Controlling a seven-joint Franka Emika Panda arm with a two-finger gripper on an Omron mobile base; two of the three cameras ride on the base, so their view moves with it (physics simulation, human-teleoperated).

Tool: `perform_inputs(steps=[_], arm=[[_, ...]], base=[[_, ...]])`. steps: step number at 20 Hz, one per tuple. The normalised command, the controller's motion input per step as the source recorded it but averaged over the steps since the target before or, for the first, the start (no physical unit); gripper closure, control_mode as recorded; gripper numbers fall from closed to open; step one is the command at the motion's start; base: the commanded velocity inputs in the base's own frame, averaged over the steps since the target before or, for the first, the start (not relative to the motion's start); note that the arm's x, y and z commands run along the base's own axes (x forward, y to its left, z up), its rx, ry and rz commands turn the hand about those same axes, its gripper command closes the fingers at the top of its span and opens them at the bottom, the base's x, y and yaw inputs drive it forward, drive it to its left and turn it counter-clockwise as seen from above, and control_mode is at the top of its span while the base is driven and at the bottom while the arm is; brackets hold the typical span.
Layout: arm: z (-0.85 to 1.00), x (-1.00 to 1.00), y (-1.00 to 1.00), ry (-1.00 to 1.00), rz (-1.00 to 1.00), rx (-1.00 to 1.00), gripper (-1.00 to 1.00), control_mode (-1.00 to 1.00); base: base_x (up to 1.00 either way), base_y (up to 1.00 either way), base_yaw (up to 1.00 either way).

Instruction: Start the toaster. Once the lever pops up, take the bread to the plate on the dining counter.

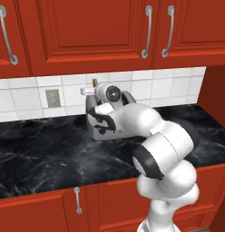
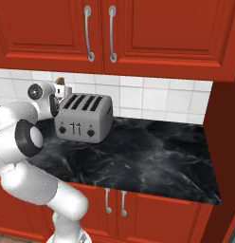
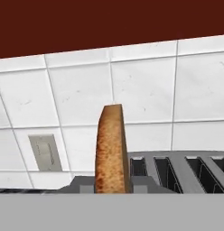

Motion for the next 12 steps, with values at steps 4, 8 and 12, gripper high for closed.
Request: perform_inputs(steps=[4, 8, 12], arm=[[0.26, -0.84, -0.03, 0.00, 0.08, 0.00, 1.00, -1.00], [0.01, -0.88, -0.18, 0.00, 0.10, 0.00, 1.00, -1.00], [0.00, -0.90, -0.23, 0.00, 0.06, 0.00, 1.00, -1.00]], base=[[0.00, 0.00, 0.00], [0.00, 0.00, 0.00], [0.00, 0.00, 0.00]])
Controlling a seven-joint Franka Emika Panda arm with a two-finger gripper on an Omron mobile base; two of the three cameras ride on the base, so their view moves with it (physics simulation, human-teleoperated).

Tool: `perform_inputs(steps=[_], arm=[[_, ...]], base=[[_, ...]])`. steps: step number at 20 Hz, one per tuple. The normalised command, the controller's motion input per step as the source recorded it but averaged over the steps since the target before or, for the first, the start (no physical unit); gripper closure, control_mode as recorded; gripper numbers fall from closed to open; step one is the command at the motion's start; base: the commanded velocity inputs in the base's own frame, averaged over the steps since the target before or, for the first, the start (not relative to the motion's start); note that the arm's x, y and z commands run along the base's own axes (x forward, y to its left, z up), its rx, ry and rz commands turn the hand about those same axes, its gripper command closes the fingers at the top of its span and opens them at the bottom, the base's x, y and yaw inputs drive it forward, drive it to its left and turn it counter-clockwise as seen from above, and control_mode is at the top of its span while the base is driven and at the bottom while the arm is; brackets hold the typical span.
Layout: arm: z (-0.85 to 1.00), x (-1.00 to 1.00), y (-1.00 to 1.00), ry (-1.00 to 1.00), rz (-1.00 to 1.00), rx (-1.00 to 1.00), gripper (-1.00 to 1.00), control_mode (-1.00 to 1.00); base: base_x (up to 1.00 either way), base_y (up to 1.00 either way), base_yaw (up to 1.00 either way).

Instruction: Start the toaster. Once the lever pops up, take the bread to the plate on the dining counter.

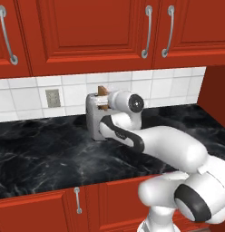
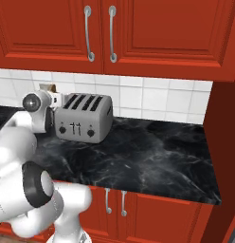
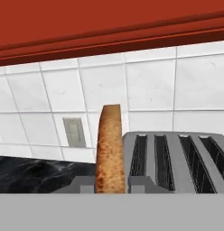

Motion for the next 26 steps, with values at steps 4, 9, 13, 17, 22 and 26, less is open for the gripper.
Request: perform_inputs(steps=[4, 9, 13, 17, 22, 26], arm=[[0.06, -1.00, -0.23, 0.01, 0.03, 0.00, 1.00, -1.00], [0.01, -1.00, -0.37, 0.07, 0.01, 0.00, 1.00, -1.00], [0.19, -1.00, -0.35, 0.22, -0.02, 0.00, 1.00, -1.00], [0.41, -0.91, -0.29, 0.35, -0.06, 0.00, 1.00, -1.00], [0.45, -0.66, -0.19, 0.43, -0.11, 0.00, 1.00, -1.00], [0.10, -0.73, -0.42, 0.34, -0.09, 0.00, 1.00, -1.00]], base=[[0.00, 0.00, 0.00], [0.00, 0.00, 0.00], [0.00, 0.00, 0.00], [0.00, 0.00, 0.00], [0.00, 0.00, 0.00], [0.00, 0.00, 0.00]])
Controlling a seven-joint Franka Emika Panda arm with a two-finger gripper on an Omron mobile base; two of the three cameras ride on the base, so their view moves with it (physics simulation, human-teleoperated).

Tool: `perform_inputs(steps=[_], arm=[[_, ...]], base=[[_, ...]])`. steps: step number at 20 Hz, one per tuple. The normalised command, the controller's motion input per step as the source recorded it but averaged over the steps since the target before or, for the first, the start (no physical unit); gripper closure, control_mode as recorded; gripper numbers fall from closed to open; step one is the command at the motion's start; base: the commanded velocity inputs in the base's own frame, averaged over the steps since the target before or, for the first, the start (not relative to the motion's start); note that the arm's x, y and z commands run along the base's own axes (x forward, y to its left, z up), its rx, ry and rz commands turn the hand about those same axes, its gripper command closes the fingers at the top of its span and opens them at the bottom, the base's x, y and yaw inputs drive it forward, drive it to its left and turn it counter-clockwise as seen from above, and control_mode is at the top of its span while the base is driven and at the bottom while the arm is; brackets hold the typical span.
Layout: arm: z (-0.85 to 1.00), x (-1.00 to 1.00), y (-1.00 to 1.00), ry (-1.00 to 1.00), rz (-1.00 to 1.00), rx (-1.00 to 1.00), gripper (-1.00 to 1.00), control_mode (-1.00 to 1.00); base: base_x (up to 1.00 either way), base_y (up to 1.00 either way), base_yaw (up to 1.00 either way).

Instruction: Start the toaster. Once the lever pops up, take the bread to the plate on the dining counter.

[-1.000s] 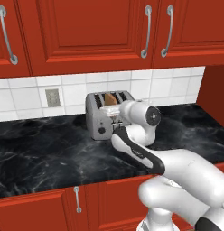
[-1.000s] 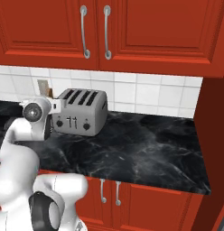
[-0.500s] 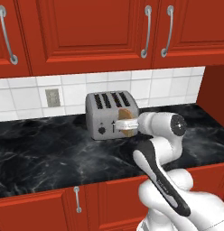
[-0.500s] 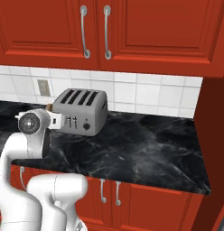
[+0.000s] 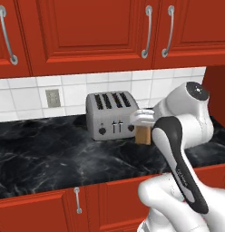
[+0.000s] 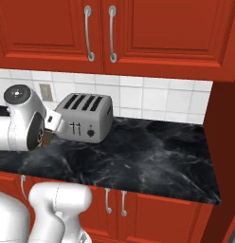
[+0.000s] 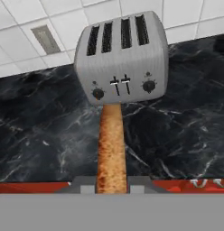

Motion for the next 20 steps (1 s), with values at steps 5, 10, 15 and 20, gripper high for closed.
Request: perform_inputs(steps=[5, 10, 15, 20], arm=[[-0.01, -0.67, -0.43, 0.13, -0.08, -0.03, 1.00, -1.00], [-0.01, -0.60, -0.27, 0.00, -0.01, -0.16, 1.00, -1.00], [0.10, -0.62, -0.04, 0.00, 0.01, -0.14, 1.00, -1.00], [0.15, -0.62, -0.29, 0.02, 0.01, -0.02, 1.00, -1.00]], base=[[0.00, 0.00, 0.00], [0.00, 0.00, 0.00], [0.00, 0.00, 0.00], [0.00, 0.00, 0.00]])
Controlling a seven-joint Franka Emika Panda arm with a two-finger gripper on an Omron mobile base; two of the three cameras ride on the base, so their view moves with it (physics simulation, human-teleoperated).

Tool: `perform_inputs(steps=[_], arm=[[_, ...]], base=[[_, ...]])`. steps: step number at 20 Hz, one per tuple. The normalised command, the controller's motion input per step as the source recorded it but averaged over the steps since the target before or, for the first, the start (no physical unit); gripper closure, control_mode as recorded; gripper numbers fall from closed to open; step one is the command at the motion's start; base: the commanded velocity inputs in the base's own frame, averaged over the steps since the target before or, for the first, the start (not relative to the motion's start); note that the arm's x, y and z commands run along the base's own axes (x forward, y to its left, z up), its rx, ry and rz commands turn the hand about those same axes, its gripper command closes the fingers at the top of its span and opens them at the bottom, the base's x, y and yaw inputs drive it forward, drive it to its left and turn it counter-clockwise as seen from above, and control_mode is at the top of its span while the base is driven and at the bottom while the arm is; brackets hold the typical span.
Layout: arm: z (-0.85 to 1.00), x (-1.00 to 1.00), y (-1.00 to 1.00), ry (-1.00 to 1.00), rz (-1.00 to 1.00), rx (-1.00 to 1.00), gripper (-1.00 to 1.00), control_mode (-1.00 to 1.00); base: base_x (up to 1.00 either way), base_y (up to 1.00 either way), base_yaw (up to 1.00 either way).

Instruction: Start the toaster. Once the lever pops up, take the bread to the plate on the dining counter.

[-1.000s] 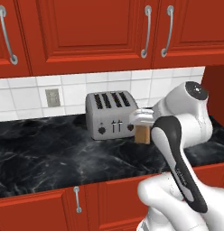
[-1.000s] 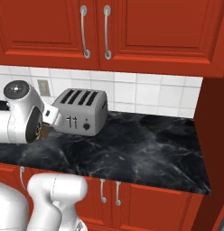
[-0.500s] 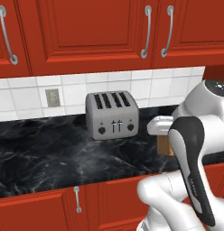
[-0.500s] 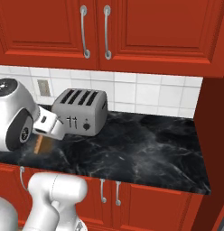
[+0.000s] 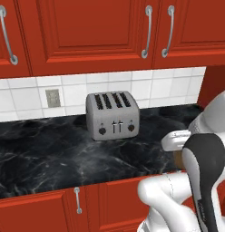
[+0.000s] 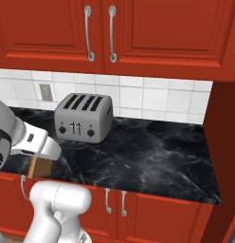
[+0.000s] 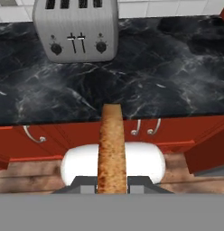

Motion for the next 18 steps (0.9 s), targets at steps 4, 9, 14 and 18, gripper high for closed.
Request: perform_inputs(steps=[4, 9, 14, 18], arm=[[0.08, -0.19, -0.29, 0.00, 0.02, 0.00, 1.00, -1.00], [0.01, -0.03, -0.28, 0.01, 0.06, 0.00, 1.00, -1.00], [0.00, -0.05, -0.07, 0.01, 0.02, 0.00, 1.00, 1.00], [0.00, 0.00, 0.00, 0.00, 0.00, 0.00, 1.00, 1.00]], base=[[0.00, 0.00, 0.00], [0.00, 0.00, 0.00], [-0.06, 0.00, 0.00], [-0.54, 0.09, 0.00]])
